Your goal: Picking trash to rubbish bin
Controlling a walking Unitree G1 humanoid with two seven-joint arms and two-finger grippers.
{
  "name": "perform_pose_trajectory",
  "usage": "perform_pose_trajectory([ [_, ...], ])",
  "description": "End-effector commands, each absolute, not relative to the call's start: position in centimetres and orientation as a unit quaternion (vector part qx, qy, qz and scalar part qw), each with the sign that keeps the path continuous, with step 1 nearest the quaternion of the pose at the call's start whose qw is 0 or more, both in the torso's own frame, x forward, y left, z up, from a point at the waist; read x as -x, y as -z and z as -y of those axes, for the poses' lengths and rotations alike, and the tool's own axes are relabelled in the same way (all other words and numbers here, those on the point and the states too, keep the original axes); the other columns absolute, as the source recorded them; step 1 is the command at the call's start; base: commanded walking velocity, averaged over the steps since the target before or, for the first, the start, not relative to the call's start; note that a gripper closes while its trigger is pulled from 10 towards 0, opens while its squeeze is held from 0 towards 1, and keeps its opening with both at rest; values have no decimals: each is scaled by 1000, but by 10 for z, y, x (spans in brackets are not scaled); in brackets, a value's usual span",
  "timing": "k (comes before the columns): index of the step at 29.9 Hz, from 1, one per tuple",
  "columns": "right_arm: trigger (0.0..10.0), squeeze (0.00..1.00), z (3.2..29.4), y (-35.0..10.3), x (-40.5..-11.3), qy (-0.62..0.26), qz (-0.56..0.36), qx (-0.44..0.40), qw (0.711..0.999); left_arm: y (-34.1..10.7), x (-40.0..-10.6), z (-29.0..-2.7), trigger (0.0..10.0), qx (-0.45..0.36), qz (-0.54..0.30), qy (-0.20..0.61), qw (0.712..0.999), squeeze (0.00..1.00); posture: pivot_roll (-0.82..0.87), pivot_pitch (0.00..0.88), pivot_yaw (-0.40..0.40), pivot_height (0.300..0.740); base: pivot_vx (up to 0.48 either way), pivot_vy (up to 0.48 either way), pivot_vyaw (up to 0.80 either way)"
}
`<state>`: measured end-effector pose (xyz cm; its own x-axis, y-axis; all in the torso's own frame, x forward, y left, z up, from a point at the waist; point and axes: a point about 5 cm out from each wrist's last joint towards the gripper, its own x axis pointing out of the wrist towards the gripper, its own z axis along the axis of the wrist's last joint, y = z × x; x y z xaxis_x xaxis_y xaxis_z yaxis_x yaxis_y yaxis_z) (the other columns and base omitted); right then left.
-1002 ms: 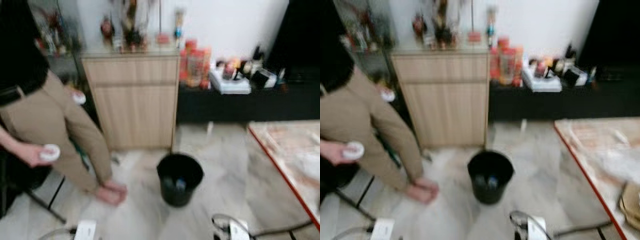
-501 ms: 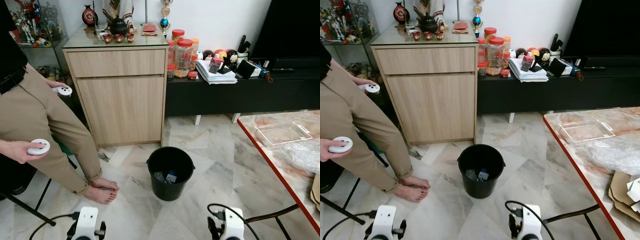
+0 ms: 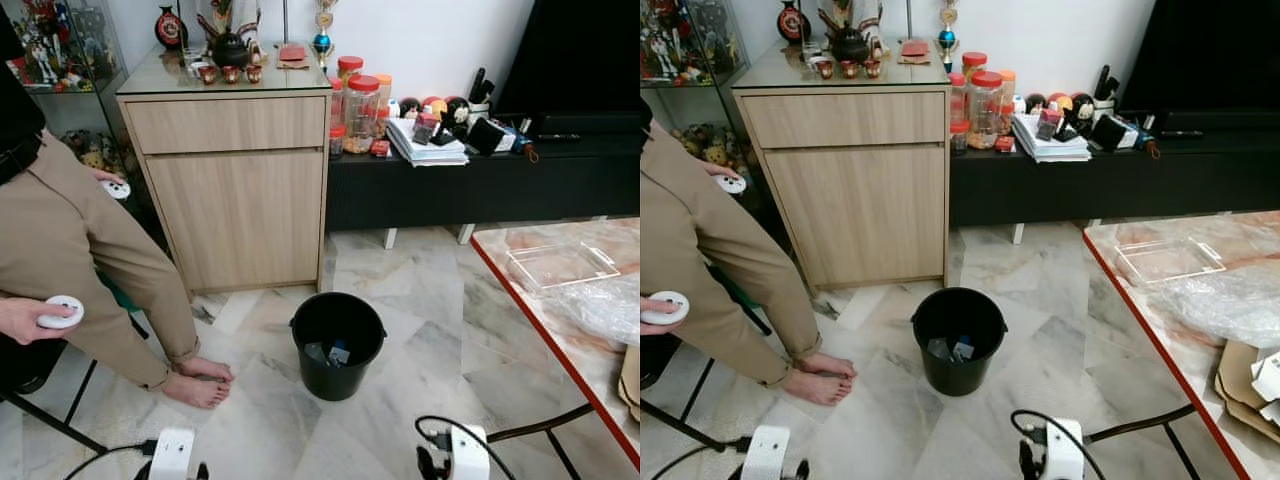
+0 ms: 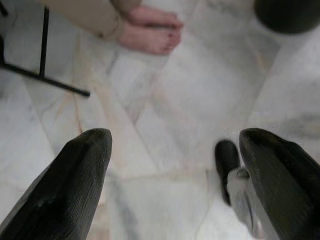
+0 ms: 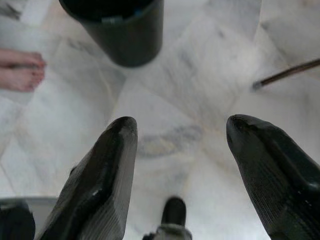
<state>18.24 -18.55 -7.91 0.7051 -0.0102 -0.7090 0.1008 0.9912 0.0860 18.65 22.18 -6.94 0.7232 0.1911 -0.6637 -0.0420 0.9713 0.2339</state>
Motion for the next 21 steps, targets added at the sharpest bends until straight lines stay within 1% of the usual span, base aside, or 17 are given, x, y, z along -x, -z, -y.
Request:
perform_pose_trajectory([
  [1, 10000, 0, 190, 82, -176, 37, -398, -54, 915, 72, -183, -223, 10000, -109, -377, -64, 918, 0, 155, 38, -44, 740, 0, 0, 0],
  [6, 10000, 0, 190, 85, -171, 36, -408, -58, 910, 72, -183, -222, 10000, -106, -377, -64, 918, 0, 155, 38, -44, 740, 0, 0, 0],
  [21, 10000, 0, 189, 86, -169, 38, -413, -61, 908, 71, -185, -221, 10000, -107, -373, -61, 920, 0, 151, 37, -39, 740, 0, 0, -800],
])
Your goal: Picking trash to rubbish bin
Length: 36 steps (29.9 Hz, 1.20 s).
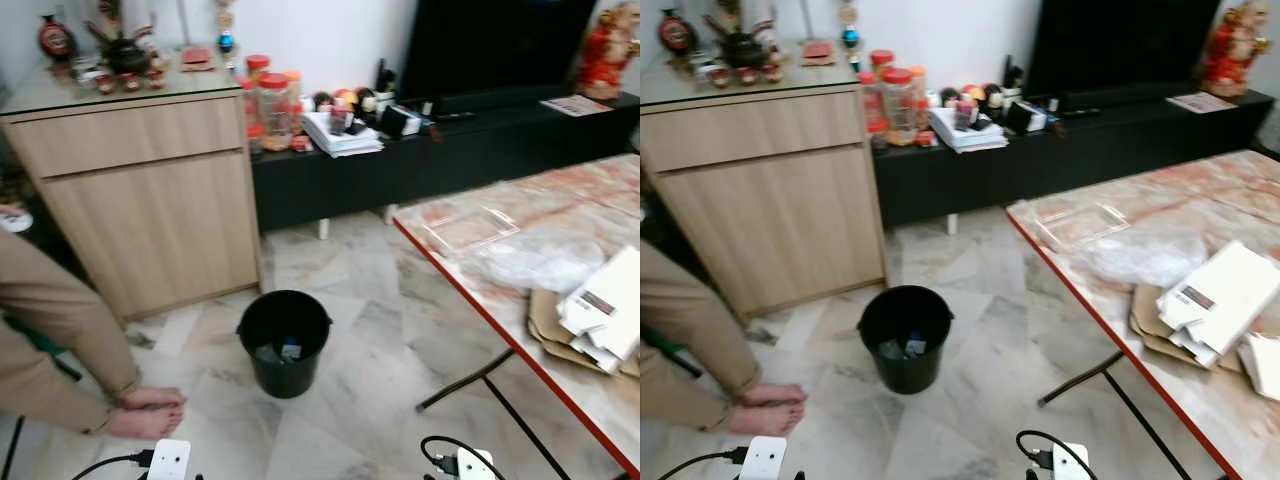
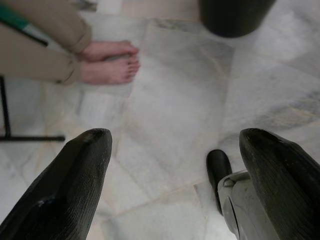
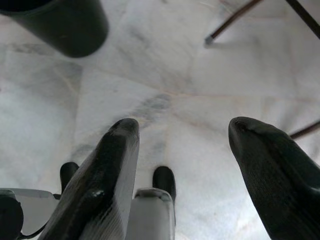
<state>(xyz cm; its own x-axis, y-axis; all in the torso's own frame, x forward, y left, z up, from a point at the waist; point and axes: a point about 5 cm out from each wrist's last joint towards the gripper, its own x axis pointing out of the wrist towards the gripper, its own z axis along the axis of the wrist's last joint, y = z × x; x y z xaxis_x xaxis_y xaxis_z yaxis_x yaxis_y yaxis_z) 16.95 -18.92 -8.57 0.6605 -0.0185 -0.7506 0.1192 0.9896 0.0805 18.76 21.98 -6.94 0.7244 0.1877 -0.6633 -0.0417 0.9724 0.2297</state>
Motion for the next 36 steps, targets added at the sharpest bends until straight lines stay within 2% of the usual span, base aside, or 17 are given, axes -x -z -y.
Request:
perform_pose_trajectory([
  [1, 10000, 0, 189, 86, -169, 38, -414, -61, 908, 71, -185, -221, 10000, -107, -373, -61, 920, 0, 151, 37, -39, 740, 0, 0, -800],
  [36, 10000, 0, 187, 87, -168, 28, -416, -58, 907, 72, -182, -221, 10000, -118, -379, -49, 917, 0, 148, 6, -29, 740, 0, 0, -800],
])
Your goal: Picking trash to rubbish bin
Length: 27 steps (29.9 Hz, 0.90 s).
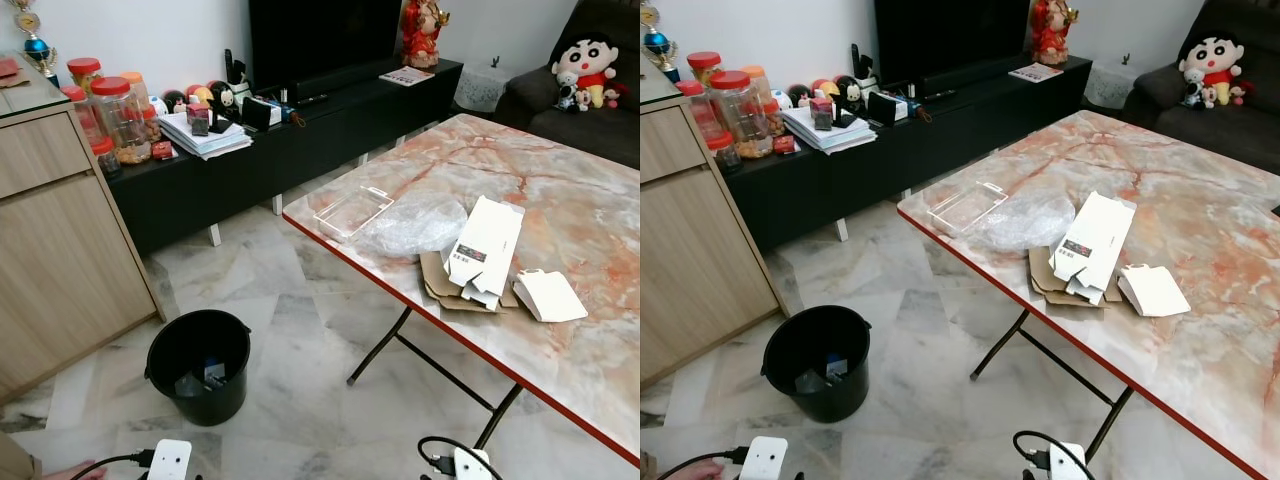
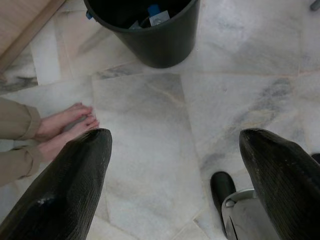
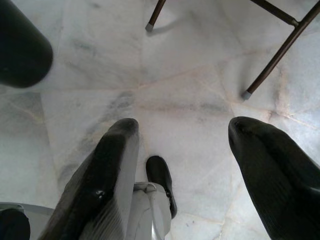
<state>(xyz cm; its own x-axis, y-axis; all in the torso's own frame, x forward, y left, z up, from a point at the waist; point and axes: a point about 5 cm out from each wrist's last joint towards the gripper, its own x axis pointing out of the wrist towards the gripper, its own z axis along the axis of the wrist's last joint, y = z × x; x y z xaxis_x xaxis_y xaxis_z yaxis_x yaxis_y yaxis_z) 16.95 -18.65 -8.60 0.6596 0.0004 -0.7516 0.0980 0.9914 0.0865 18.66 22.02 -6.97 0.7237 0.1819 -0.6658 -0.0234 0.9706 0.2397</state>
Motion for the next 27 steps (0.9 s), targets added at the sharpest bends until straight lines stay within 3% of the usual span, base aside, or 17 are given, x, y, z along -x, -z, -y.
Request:
perform_pose_trajectory([
  [1, 10000, 0, 188, 87, -168, 28, -416, -58, 907, 72, -182, -221, 10000, -119, -379, -48, 917, 0, 148, 6, -29, 740, 0, 0, -800],
  [10, 10000, 0, 189, 87, -168, 30, -416, -58, 907, 73, -181, -220, 10000, -130, -383, -47, 913, 0, 147, 10, -36, 740, 0, -313, -800],
  [27, 10000, 0, 190, 87, -166, 31, -418, -59, 906, 74, -180, -221, 10000, -126, -383, -53, 914, 0, 150, 23, -42, 740, 0, 0, -800],
])
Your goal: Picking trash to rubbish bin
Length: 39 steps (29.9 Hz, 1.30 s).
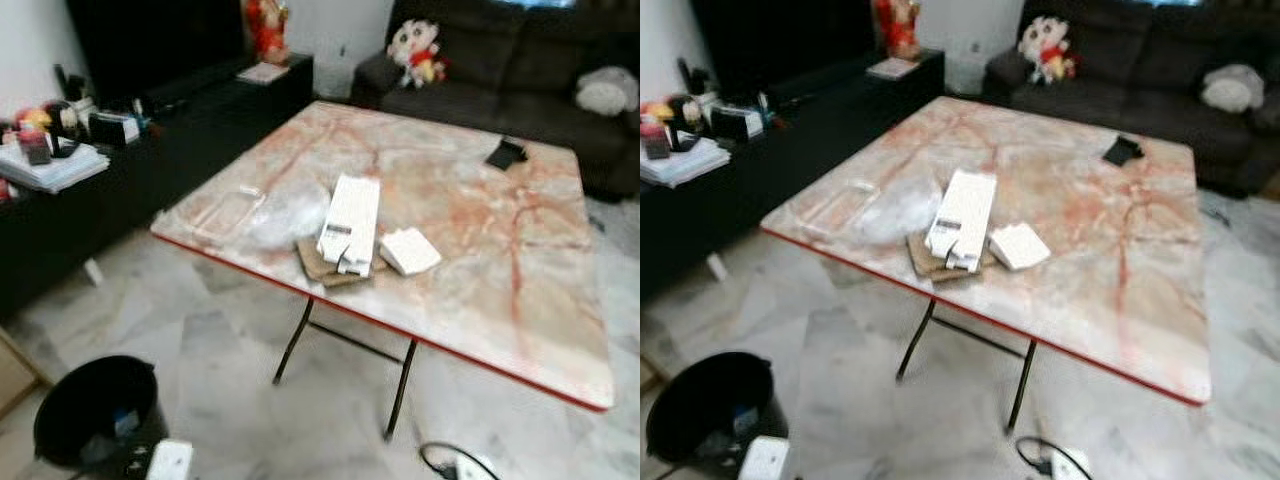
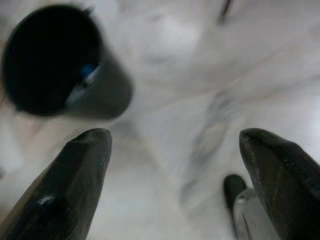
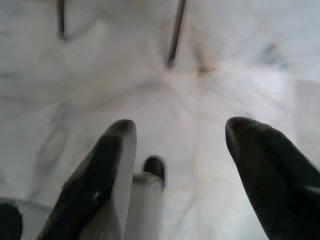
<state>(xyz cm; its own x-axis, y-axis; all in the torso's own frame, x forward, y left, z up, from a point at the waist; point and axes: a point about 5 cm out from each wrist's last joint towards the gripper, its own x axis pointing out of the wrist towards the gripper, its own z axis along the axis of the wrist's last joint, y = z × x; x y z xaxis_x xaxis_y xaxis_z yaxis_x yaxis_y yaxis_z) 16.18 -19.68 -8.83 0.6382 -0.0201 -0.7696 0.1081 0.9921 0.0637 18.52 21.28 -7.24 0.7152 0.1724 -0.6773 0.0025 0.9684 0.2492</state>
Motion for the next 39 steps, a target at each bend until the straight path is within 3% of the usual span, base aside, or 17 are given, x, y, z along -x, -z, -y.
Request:
perform_pose_trajectory([
  [1, 10000, 0, 190, 87, -166, 31, -418, -59, 906, 74, -180, -221, 10000, -126, -383, -53, 914, 0, 150, 23, -42, 740, 0, 0, -800],
  [20, 10000, 0, 190, 87, -166, 30, -418, -60, 906, 74, -180, -220, 10000, -120, -382, -56, 915, 0, 151, 32, -45, 740, 0, 0, -800],
  [39, 10000, 0, 189, 79, -181, 12, -381, -54, 923, 63, -200, -215, 10000, -111, -339, -54, 933, 0, 159, 29, -40, 740, 0, 0, 0],
])
